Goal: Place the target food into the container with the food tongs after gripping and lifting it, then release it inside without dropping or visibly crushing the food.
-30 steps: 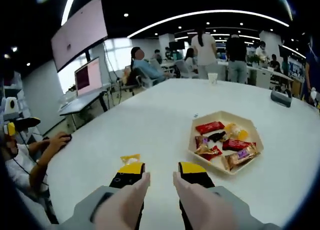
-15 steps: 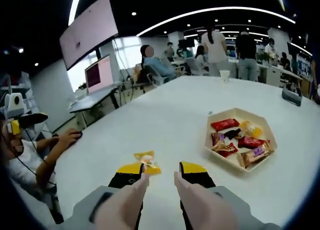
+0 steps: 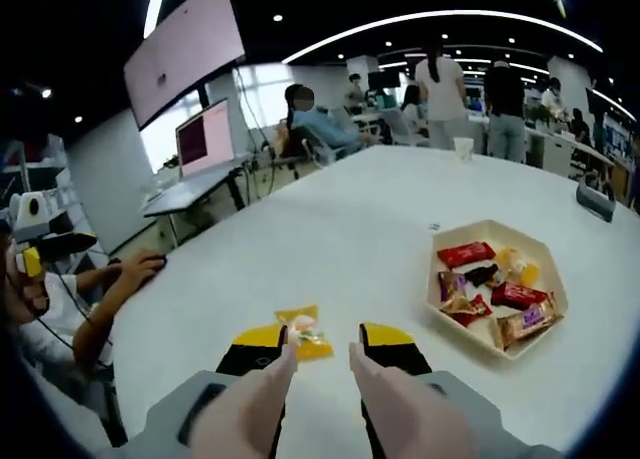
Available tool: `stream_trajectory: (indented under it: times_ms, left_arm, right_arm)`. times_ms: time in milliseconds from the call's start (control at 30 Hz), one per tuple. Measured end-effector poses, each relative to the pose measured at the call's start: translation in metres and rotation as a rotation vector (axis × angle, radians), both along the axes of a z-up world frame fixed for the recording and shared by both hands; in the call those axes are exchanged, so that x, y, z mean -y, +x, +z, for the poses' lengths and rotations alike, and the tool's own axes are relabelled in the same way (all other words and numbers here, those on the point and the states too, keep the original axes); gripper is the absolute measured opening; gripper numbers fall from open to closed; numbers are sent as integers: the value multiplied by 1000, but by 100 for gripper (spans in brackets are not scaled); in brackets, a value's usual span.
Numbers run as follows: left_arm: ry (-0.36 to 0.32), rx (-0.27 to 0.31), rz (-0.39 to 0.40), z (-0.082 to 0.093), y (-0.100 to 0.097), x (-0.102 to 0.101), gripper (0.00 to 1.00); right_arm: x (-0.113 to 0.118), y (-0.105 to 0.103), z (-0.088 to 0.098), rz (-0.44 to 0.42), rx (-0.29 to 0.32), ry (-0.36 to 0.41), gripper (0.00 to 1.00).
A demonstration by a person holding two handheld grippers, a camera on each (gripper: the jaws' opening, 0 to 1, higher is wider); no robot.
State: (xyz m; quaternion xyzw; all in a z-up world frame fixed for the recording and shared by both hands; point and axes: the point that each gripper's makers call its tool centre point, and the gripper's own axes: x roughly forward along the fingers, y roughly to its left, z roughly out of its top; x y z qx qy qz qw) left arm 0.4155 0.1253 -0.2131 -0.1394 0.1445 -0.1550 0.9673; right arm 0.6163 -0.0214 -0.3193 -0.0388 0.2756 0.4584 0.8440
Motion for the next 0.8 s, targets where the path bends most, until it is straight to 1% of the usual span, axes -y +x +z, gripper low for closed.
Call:
stream_trajectory:
  times_ms: [100,167,200,267,400,433,467,500,533,600,667,800]
  left_arm:
    - [5,-3,-3,-2,4,-4,64]
    - [10,-4,-3,-3,5,-7,64]
    - [9,-6,-1,-3,5,-9,64]
    - [3,-4,16,-3,6,-15,64]
    - [-1,2,27,-2,7,-18,64]
    - [-8,3,41,-3,6,-23,64]
    - [-14,-1,42,-4,6,-24,64]
    - [-39,-5,48,-5,7,-26,64]
    - [-52,12,59,-2,8,-29,64]
    - [-42,11,70,0,10,-33,64]
    - [-40,14,73,1,12,-36,64]
    - [-31,13,75,2,13,-39,64]
  right_arm:
    - [-7,0,-3,5,-3,-1,28]
    - [-10,0,-6,24,4,-18,27]
    - [-12,0,-7,26,-5,-19,27]
    - [-16,1,-7,32,-16,-8,27]
    - [-19,2,-7,37,-11,-12,27]
    - [-25,6,-7,43,-13,-10,27]
    - [-26,7,-7,42,-12,-8,27]
    - [-28,7,-7,41,-14,-7,27]
    - [-29,9,-8,39,-17,-7,27]
    - [-30,10,-8,36,-14,-8,27]
    - [-32,9,-10,38,-25,-9,27]
    - [-34,8,-14,50,-19,-20,28]
